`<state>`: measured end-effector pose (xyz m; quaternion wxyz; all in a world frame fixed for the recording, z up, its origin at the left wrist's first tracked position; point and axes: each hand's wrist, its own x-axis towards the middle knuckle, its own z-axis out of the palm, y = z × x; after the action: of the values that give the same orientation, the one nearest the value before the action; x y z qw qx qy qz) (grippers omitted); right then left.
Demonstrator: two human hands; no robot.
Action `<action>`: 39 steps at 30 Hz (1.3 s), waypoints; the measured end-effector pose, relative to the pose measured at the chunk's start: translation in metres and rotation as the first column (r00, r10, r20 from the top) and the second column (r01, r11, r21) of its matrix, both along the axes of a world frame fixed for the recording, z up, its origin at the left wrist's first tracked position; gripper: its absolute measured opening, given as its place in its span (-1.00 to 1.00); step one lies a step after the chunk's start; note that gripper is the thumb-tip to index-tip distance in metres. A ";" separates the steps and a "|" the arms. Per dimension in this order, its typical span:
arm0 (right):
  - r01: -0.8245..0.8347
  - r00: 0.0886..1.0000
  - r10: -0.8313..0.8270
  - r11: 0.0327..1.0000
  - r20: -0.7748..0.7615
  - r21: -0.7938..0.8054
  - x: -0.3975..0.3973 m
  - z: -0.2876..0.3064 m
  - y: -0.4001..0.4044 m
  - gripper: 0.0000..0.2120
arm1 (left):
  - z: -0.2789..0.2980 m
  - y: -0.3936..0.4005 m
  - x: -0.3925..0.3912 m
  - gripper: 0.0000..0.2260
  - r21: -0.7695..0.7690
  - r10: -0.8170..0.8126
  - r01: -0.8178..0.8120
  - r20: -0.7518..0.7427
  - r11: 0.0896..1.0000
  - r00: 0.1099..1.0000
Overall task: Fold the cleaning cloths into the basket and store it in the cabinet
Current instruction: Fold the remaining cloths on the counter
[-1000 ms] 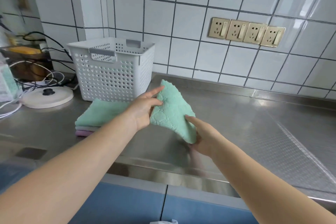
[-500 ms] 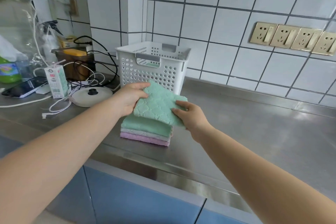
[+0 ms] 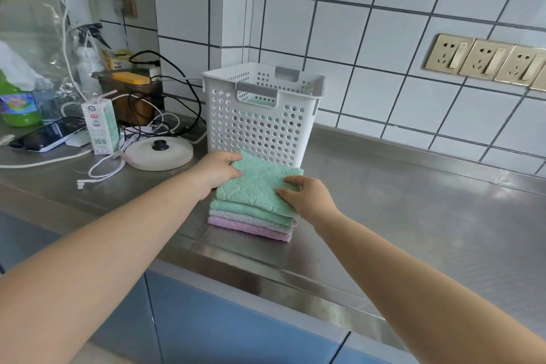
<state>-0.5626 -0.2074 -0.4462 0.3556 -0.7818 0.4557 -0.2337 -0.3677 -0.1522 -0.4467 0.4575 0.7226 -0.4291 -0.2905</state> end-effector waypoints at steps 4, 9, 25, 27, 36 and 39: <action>-0.036 0.996 0.034 0.999 -0.083 -0.020 -0.002 -0.007 -0.002 -0.58 | -0.002 0.002 -0.002 -0.52 0.077 -0.022 0.006 0.206 0.997 0.978; 0.036 0.997 -0.047 0.985 -0.063 -0.170 -0.001 0.001 -0.020 -0.59 | 0.021 0.003 -0.019 -0.57 -0.006 -0.038 0.055 0.647 0.998 0.762; -0.139 0.921 0.071 0.978 -0.382 -0.153 0.013 -0.024 -0.001 -0.51 | -0.010 0.003 -0.029 -0.50 0.427 -0.385 0.094 0.672 0.900 0.632; -0.150 0.933 0.103 0.982 -0.344 -0.113 0.012 -0.025 -0.001 -0.50 | -0.012 0.003 -0.029 -0.50 0.405 -0.375 0.115 0.650 0.907 0.661; -0.006 1.000 0.006 0.943 0.002 0.332 -0.024 -0.002 -0.013 -0.60 | 0.001 0.017 0.002 -0.38 0.299 -0.143 -0.021 0.514 0.954 0.846; -0.013 1.000 0.011 0.902 0.006 0.431 -0.026 -0.009 -0.014 -0.63 | -0.001 0.019 0.007 -0.38 0.419 -0.189 -0.044 0.497 0.907 0.847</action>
<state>-0.5884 -0.2218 -0.4552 0.5218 -0.6864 0.4905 -0.1266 -0.3605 -0.1332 -0.4477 0.1463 0.8375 -0.4937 -0.1830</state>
